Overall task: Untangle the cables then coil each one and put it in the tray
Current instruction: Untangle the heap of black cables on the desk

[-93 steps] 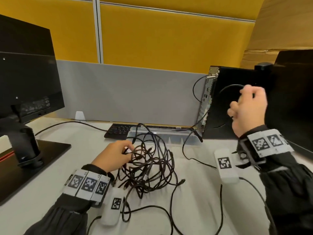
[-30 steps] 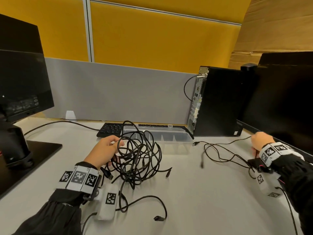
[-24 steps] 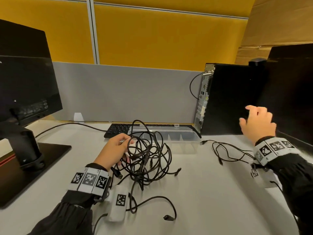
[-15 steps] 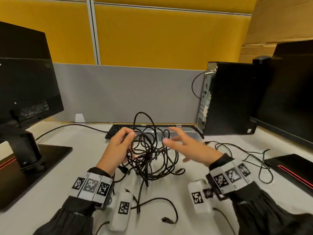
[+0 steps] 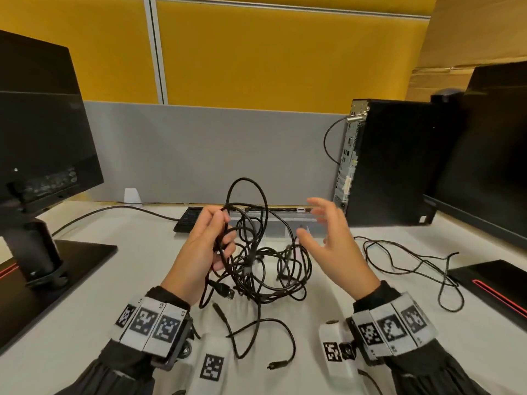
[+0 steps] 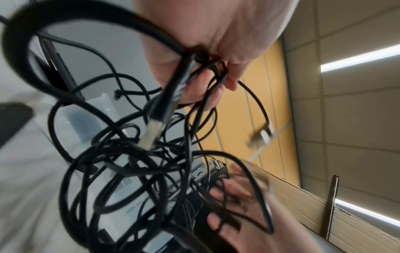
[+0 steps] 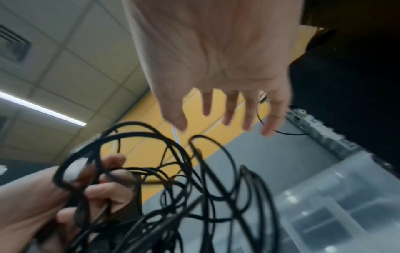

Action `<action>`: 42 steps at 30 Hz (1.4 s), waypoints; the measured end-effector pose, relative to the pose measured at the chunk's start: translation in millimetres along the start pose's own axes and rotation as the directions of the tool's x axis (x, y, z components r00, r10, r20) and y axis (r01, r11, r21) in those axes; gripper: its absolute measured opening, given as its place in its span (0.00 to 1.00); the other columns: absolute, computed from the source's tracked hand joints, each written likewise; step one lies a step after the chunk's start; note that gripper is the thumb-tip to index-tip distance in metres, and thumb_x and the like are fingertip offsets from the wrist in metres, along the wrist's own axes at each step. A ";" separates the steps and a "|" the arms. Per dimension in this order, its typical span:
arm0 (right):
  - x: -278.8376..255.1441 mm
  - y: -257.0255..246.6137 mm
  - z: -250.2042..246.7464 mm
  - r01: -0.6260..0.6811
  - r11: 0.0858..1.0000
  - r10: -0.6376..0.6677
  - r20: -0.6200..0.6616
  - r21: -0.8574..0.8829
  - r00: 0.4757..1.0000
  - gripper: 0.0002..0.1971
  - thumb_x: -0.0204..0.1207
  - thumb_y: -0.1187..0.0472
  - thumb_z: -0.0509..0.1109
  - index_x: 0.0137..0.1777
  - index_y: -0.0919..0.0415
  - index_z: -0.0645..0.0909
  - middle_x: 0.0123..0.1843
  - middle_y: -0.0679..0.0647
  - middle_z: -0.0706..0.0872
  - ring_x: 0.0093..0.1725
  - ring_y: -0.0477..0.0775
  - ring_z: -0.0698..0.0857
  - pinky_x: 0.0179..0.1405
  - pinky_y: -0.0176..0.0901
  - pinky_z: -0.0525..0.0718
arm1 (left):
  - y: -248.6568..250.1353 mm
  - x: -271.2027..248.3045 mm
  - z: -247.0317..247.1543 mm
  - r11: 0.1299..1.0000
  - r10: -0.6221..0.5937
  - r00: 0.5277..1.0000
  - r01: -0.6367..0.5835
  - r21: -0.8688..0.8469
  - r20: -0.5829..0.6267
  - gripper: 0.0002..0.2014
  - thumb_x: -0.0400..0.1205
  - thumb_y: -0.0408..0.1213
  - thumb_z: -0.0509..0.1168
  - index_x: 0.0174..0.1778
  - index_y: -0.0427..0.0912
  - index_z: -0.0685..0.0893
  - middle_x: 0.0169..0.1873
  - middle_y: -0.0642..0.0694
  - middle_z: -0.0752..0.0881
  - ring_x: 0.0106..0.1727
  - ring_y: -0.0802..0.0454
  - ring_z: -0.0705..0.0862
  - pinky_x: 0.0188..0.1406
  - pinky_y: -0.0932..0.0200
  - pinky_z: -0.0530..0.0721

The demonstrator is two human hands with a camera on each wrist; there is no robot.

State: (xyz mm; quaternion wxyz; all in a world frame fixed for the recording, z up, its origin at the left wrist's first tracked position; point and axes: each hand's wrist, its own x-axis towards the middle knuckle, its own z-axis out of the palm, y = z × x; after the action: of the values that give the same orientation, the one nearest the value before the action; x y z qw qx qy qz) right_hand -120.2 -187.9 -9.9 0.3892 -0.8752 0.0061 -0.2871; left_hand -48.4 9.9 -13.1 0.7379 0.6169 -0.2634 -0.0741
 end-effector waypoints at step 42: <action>-6.6 -18.8 -28.0 -0.139 0.953 0.004 0.447 0.270 0.894 0.17 0.80 0.46 0.59 0.44 0.53 0.86 0.35 0.46 0.83 0.29 0.41 0.79 0.28 0.34 0.78 | -9.2 3.4 -18.6 0.993 -0.014 0.973 0.041 -0.110 0.232 0.29 0.63 0.16 0.58 0.50 0.50 0.88 0.39 0.50 0.83 0.43 0.57 0.82 0.39 0.66 0.84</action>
State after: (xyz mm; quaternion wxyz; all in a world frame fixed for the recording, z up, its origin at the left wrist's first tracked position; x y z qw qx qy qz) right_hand -143.9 -192.3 14.6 0.5170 -0.8485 -0.0925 -0.0641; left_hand -34.6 22.6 -22.6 0.7351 0.5648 -0.3341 -0.1704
